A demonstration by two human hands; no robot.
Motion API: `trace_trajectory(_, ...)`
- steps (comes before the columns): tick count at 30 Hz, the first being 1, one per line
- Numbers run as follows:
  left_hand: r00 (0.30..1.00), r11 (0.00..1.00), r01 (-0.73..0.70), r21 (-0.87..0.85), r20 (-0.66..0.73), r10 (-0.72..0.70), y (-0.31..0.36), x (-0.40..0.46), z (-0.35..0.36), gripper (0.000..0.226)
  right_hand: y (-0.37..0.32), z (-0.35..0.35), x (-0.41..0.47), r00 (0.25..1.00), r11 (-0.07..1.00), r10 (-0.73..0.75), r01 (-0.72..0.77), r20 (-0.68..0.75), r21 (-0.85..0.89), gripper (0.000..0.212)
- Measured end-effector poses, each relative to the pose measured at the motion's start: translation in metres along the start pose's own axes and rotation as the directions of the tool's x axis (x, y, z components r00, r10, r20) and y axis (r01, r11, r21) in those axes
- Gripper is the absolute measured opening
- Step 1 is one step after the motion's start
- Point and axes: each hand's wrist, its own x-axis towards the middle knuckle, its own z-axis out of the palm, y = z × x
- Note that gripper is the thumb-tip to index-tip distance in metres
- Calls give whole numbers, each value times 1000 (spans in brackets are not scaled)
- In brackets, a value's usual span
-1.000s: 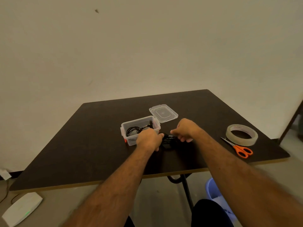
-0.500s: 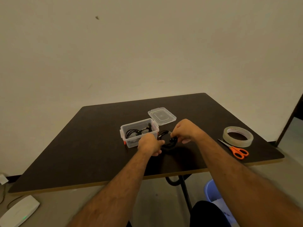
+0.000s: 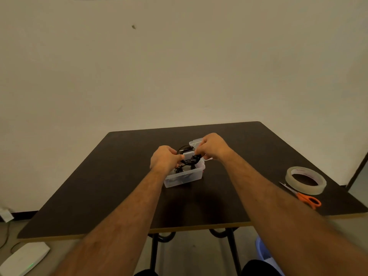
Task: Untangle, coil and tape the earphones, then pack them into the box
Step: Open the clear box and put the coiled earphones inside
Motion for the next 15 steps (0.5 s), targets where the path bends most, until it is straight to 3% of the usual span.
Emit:
trace_trajectory(5,1000,975,2,222,-23,3,-7,15,0,13,0,24,28,1000,977,18,-14,16,-212,19)
trace_trajectory(10,1000,918,-8,397,-2,9,-9,25,13,17,2,38,35,996,900,-20,-18,-82,-436,17)
trace_trajectory(15,998,848,-61,526,55,37,-9,30,21,27,10,50,39,995,851,-84,40,-60,-524,15)
